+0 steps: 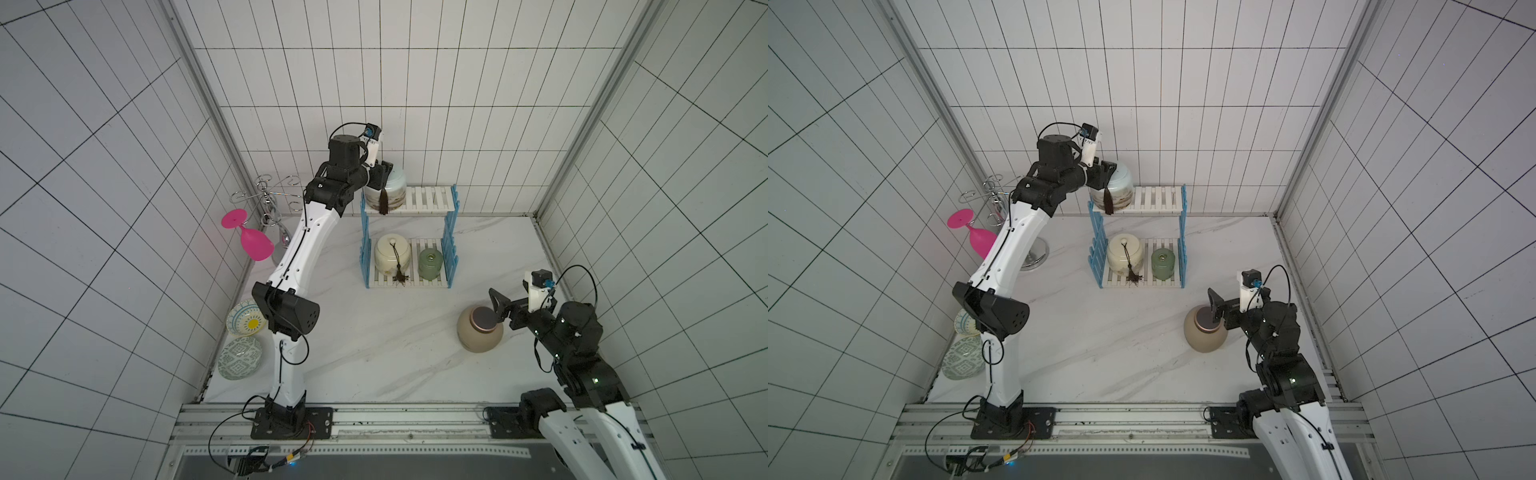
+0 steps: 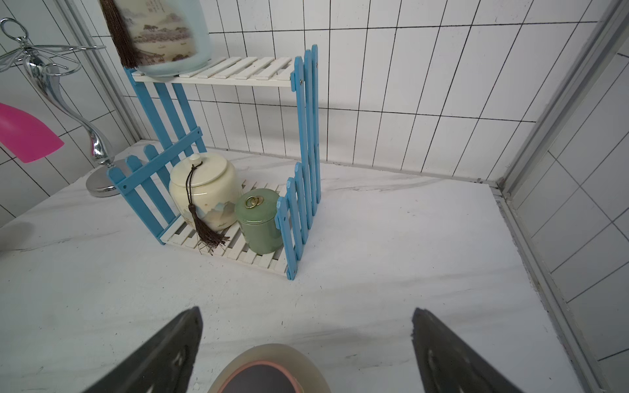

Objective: Remove the tea canisters from the shelf
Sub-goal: Pick up the tea canister from the shelf.

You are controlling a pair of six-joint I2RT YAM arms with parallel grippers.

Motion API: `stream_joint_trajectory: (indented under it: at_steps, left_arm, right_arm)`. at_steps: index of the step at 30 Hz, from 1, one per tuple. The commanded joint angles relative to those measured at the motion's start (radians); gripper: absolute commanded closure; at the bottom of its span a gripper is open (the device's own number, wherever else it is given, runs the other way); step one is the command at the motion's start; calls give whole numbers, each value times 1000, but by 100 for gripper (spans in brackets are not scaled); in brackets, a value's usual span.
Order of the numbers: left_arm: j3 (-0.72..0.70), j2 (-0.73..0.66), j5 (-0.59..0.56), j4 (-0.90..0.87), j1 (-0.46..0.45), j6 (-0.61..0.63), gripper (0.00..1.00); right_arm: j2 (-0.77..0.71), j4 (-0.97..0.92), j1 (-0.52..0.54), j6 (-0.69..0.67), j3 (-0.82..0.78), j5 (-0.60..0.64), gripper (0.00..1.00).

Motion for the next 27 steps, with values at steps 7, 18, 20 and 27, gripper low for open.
stream_joint_trajectory:
  at_steps: [7,18,20,27]
  left_arm:
    - [44,55,-35,14,-4,28,46]
    - [20,51,-31,4,-10,26,67]
    - [2,41,-29,-1,-13,23,72]
    - [-43,1,-22,-13,-17,15,100]
  right_arm:
    - [-6,10,14,-12,-21,20,1]
    - [-6,7,15,-13,-21,25,1]
    - [-8,7,17,-15,-22,28,1]
    - [-13,7,17,-15,-22,29,1]
